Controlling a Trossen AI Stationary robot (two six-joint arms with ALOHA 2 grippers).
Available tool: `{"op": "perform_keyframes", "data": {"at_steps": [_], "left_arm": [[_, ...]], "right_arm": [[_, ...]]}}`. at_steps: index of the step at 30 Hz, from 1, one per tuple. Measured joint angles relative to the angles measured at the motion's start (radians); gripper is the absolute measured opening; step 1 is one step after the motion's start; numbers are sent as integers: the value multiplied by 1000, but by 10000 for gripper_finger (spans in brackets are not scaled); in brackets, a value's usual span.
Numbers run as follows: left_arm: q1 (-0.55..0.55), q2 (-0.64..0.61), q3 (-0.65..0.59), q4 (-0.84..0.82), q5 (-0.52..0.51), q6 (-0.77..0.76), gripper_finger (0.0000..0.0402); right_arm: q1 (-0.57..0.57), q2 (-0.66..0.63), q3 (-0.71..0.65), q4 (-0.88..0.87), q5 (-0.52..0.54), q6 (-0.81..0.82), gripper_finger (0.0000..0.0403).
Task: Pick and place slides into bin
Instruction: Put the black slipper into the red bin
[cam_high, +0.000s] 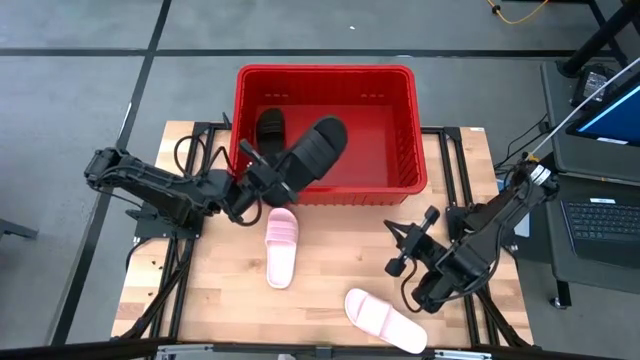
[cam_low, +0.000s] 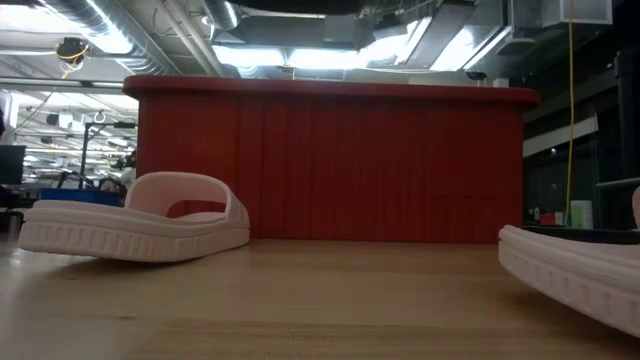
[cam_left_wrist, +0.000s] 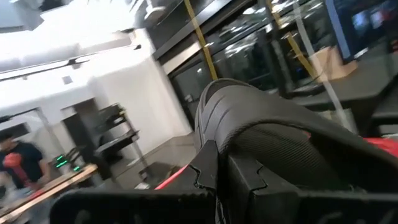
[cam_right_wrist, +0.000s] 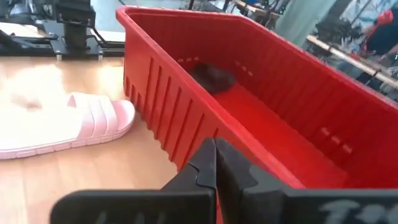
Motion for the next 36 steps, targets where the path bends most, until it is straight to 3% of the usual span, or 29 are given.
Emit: {"op": "perform_keyframes", "data": {"at_steps": [9, 19, 27, 36], "left_arm": [[62, 0, 0, -8, 111, -108, 3], [178, 59, 0, 15, 147, -197, 3], [259, 143, 12, 60, 184, -288, 3], [300, 151, 45, 60, 49, -393, 3]], "right_arm": [[57, -120, -168, 41, 74, 165, 0], [125, -231, -323, 194, 86, 55, 0], [136, -249, -361, 241, 90, 3, 0], [131, -260, -361, 238, 141, -10, 5]]}}
